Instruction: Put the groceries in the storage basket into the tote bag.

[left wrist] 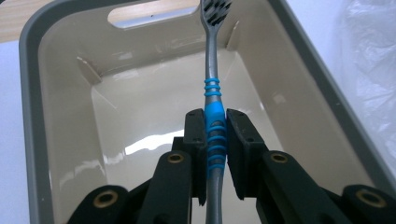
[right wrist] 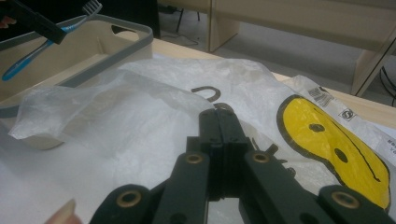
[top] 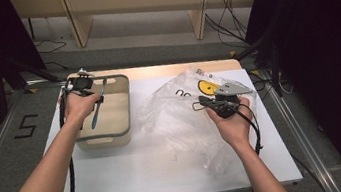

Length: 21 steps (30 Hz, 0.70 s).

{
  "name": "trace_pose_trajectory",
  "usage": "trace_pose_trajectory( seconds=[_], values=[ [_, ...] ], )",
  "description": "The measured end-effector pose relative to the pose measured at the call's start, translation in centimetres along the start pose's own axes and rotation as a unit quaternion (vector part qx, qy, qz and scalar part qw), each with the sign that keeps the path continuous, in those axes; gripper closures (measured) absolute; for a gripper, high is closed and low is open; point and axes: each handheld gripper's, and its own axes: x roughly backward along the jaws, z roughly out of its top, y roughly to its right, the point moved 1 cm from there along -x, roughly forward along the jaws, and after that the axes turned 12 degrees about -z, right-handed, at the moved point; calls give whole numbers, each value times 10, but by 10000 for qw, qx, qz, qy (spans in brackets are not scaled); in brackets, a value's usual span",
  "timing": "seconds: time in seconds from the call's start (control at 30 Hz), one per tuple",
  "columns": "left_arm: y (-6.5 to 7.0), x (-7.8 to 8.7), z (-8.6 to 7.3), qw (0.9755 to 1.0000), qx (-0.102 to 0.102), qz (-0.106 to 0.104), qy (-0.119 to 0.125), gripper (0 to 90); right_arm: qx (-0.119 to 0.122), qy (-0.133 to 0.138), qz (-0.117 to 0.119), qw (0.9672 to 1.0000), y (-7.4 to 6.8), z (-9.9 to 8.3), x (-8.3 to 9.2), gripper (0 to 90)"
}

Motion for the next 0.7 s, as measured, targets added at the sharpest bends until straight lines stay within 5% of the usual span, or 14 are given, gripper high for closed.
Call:
trace_pose_trajectory(
  seconds=[0.7],
  values=[
    [34, 19, 2, 9983, -395, -313, 277, 785, 12, 2, -2, 10000, 0, 0, 0, 900]
  ],
)
